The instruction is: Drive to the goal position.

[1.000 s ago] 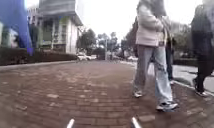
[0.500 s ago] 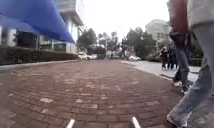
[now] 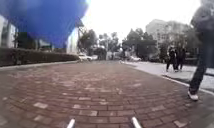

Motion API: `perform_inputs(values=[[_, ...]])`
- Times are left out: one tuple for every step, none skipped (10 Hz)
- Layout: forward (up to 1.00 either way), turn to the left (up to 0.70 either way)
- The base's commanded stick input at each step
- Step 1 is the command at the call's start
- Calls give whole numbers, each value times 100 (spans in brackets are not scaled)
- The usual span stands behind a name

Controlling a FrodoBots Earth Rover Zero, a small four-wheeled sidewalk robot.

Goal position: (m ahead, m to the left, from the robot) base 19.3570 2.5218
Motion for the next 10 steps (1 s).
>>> perform_inputs(values=[[70,0],[70,0],[70,0],[70,0],[70,0],[70,0],[70,0],[70,0],[70,0],[70,0]])
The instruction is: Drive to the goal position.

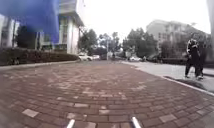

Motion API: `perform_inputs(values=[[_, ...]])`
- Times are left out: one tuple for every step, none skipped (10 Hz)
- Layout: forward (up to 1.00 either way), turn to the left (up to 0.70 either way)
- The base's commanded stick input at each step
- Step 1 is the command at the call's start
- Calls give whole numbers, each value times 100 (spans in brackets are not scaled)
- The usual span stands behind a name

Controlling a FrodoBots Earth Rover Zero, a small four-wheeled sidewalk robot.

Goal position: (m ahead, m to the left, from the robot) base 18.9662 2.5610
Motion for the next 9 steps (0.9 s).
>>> perform_inputs(values=[[70,0],[70,0],[70,0],[70,0],[70,0],[70,0],[70,0],[70,0],[70,0]])
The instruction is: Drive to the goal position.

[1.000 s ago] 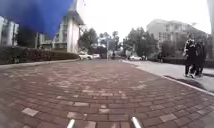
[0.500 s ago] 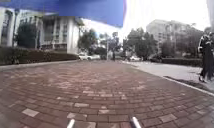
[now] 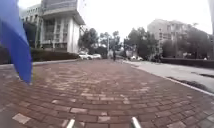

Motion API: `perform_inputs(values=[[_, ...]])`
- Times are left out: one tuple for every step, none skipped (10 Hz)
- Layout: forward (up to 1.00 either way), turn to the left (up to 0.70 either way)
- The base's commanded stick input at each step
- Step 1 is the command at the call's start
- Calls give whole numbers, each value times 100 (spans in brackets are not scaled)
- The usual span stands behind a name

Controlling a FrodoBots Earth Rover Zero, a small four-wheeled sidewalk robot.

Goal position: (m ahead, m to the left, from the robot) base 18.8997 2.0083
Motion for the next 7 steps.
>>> perform_inputs(values=[[70,0],[70,0],[70,0],[70,0],[70,0],[70,0],[70,0]])
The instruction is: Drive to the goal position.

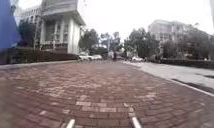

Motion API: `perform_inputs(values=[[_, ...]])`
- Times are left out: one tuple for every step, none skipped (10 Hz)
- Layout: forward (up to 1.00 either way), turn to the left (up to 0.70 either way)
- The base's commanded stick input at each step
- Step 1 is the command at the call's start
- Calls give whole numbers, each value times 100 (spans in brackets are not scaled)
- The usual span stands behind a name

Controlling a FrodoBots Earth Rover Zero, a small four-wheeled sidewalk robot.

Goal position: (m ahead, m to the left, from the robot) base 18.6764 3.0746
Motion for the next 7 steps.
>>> perform_inputs(values=[[70,0],[70,0],[70,0],[70,0],[70,0],[70,0],[70,0]])
